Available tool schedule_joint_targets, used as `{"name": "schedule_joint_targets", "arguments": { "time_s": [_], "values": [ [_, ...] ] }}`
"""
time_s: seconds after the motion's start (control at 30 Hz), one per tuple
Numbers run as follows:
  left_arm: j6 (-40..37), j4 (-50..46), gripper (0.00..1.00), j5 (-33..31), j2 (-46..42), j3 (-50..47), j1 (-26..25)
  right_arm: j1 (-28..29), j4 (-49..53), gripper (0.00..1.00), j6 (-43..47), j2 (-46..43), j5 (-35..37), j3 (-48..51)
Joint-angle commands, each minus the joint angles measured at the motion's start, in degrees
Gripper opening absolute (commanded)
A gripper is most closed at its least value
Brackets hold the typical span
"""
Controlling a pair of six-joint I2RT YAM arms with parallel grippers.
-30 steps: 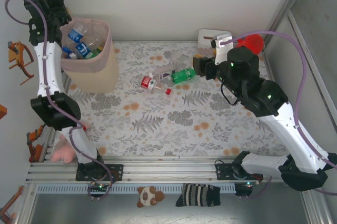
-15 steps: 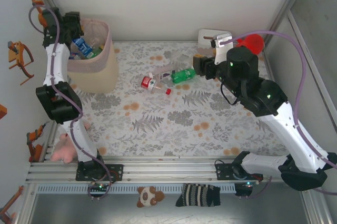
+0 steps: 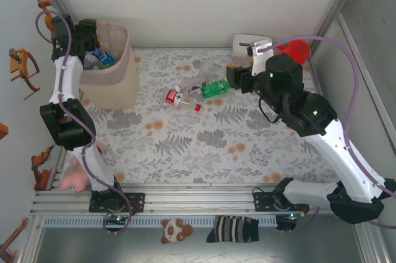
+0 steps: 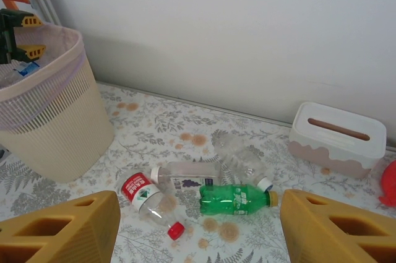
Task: Put the plastic bottles in the bin
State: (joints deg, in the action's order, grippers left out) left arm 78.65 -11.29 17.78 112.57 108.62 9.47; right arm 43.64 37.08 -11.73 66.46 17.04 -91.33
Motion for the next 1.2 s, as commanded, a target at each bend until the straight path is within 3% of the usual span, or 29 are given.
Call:
{"name": "schedule_joint_targets", "arguments": {
  "time_s": [0.0, 0.3, 0.53, 0.7, 0.97, 1.17],
  "values": [
    [-3.31, 0.07, 0.51, 1.99, -5.29, 2.45, 0.06, -0.47, -0.91, 0.68, -0.29, 0.54, 0.38, 0.41],
    [-18.92, -7.17, 0.54, 3.88, -12.76, 1.91, -2.09, -4.35, -0.09, 0.68, -3.28, 4.85, -5.51, 1.88],
    [-34.57, -18.46, 0.55, 0.37, -18.77, -0.3, -8.41, -6.66, 0.84, 0.68, -3.01, 10.34, -12.12, 2.15],
    [-37.48, -19.1, 0.55, -1.32, -24.58, -8.91, -12.71, -6.98, 1.47, 0.68, -0.02, 15.48, -17.81, 2.42],
    [-37.51, -14.29, 0.59, 1.24, -33.08, -23.77, -14.75, -6.98, 1.73, 0.56, 16.22, 26.94, -26.81, 3.36],
    [-37.96, -12.54, 0.59, 3.86, -37.04, -31.34, -14.75, -7.07, 0.95, 0.56, 31.3, 37.38, -28.45, 3.03]
  ]
}}
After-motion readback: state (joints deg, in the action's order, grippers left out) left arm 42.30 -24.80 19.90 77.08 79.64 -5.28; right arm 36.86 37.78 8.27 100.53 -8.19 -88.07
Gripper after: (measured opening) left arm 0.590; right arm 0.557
